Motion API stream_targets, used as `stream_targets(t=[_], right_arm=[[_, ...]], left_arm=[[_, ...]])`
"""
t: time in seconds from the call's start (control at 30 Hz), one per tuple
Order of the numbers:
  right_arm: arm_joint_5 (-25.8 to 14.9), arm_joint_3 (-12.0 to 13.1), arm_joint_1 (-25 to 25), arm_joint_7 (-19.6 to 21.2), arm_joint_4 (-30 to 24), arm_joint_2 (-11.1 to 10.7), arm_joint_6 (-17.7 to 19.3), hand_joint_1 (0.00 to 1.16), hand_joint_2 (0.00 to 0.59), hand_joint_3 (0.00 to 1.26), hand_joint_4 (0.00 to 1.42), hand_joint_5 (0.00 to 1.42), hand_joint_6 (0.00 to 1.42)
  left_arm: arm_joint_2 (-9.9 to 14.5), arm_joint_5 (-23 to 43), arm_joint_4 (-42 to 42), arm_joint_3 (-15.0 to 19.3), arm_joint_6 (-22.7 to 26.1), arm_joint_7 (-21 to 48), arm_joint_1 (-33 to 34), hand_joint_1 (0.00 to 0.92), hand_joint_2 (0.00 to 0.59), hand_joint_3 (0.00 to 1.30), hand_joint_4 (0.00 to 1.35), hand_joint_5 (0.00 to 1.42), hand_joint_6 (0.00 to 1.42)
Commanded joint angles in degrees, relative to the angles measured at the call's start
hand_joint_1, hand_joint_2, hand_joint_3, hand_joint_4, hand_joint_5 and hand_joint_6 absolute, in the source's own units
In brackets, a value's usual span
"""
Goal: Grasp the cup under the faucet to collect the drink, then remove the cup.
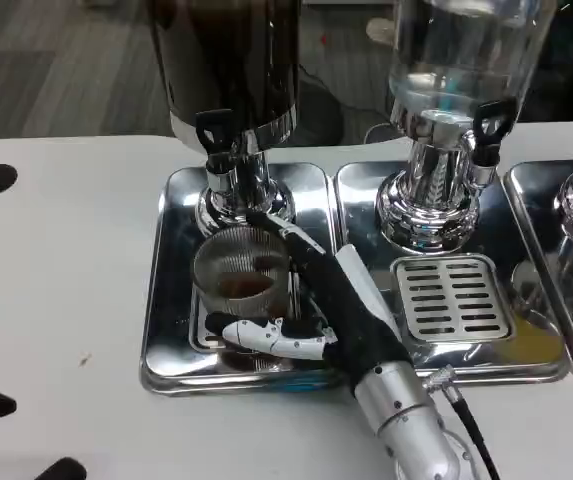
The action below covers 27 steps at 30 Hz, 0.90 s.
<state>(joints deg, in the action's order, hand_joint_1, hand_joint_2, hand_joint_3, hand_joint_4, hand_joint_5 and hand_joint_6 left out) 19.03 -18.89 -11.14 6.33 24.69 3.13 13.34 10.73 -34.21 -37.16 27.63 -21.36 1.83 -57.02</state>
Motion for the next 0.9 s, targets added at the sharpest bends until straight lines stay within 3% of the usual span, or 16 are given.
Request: stream_targets(t=[0.03,0.37,0.9], right_arm=[[1.0,-0.5,0.8,1.8,0.4,1.0,-0.8,0.84,0.099,0.27,0.27,0.31,0.13],[1.3,-1.0,1.5,2.9,-0.4,0.9,-1.7,0.85,0.11,0.33,0.33,0.36,0.17],[-0.2,0.4,4.1,3.1,-3.7,-0.2,0.1,0.83,0.096,0.42,0.43,0.45,0.25]], left_arm=[[-0.4,0.7,-0.3,1.2,-1.1,-0.2,-1.1,0.0,0.094,0.43,0.34,0.45,0.62],[-0.9,1.0,-0.4,1.9,-1.7,-0.2,-1.3,0.0,0.1,0.45,0.35,0.46,0.62],[-1.1,0.5,-1.1,1.5,-1.0,0.4,-0.5,0.0,0.111,0.45,0.36,0.46,0.62]])
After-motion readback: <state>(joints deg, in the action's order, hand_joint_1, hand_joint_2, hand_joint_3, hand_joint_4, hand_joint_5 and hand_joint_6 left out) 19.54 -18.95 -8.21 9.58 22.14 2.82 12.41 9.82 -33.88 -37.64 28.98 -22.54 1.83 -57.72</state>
